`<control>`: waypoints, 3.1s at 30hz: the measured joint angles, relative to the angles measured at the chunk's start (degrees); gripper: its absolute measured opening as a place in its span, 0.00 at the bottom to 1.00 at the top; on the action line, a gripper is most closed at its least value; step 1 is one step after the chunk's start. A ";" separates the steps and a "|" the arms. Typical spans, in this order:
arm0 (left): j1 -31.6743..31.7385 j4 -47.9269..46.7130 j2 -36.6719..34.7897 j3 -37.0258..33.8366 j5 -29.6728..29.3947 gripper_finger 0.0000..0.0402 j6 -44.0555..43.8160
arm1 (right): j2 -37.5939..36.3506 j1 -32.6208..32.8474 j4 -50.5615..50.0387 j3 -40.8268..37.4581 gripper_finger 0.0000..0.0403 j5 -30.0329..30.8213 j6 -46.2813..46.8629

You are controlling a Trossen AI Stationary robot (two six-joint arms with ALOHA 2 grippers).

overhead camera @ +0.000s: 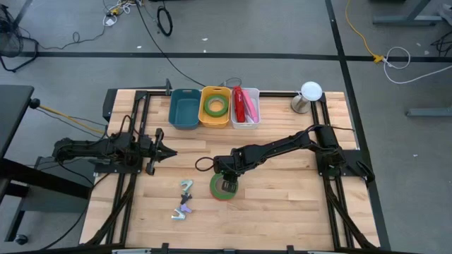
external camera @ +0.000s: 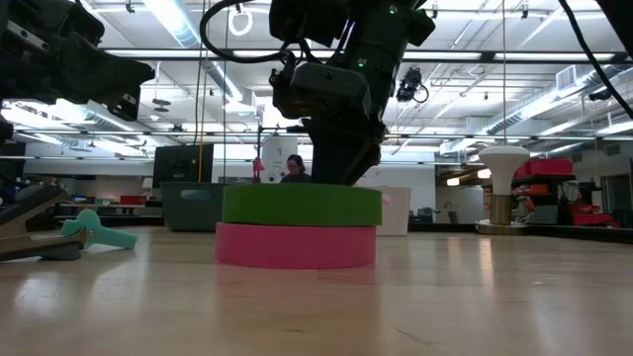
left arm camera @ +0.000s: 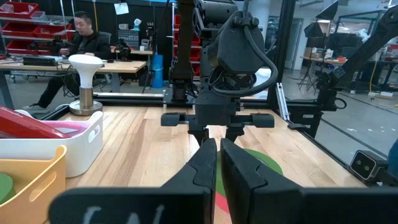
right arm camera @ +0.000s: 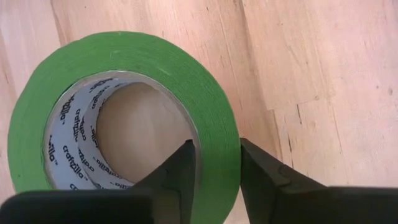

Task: Pick and place Stapler, Stapler remover, tape
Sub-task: Put the green tape into the yellow bin

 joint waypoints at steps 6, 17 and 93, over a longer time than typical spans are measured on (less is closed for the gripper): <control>0.01 0.00 0.00 0.01 0.00 0.06 0.00 | -0.02 -0.37 0.02 0.00 0.25 -0.20 -0.20; 0.00 0.02 0.00 0.01 0.02 0.06 -0.02 | -5.62 -2.52 0.44 0.04 0.25 -2.60 0.01; 0.02 0.04 0.00 0.00 0.38 0.06 0.00 | -5.64 -40.72 36.11 0.17 0.24 -3.36 -27.58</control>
